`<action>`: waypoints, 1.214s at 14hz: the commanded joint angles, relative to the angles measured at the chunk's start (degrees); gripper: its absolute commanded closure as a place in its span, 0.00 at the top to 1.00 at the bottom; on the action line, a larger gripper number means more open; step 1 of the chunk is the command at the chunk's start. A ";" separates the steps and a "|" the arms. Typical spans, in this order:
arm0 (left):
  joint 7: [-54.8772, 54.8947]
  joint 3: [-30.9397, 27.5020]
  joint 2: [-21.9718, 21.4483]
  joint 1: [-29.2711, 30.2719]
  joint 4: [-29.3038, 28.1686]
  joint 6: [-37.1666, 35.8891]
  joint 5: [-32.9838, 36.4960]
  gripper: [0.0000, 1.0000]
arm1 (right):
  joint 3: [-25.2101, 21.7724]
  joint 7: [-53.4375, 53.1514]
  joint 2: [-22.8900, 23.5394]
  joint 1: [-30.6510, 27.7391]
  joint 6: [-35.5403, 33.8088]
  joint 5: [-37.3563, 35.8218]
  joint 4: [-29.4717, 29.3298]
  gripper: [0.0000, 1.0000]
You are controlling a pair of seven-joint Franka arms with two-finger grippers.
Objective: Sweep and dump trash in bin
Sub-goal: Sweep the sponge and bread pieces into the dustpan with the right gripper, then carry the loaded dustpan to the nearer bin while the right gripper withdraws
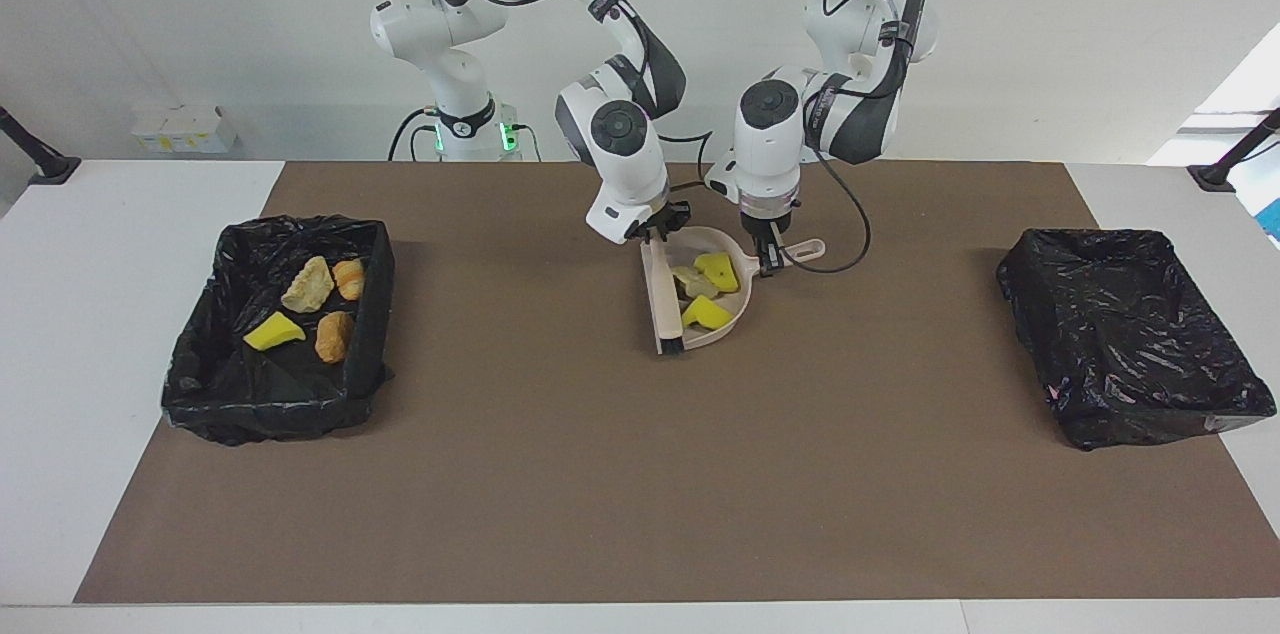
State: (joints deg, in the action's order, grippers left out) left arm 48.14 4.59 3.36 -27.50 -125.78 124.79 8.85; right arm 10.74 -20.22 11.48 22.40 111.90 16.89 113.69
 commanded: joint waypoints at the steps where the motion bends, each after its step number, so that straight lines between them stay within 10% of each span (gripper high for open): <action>1: 0.20 0.07 -0.55 3.15 -1.14 3.44 0.91 0.00 | 0.16 3.16 -4.79 -3.76 -5.36 0.16 0.30 0.00; 10: 25.29 -0.55 -8.01 24.92 4.56 -4.18 0.29 0.00 | 0.51 -11.75 -5.60 9.31 -2.75 -2.92 2.15 0.00; 17: 48.16 -1.25 -1.18 51.64 25.72 -11.66 -6.22 0.00 | 0.60 -22.06 0.04 18.47 6.05 -1.86 3.20 0.00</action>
State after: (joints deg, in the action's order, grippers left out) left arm 91.16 2.36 -2.82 19.81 -108.15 116.17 4.29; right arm 11.37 -41.35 11.63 40.88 116.80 14.95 116.19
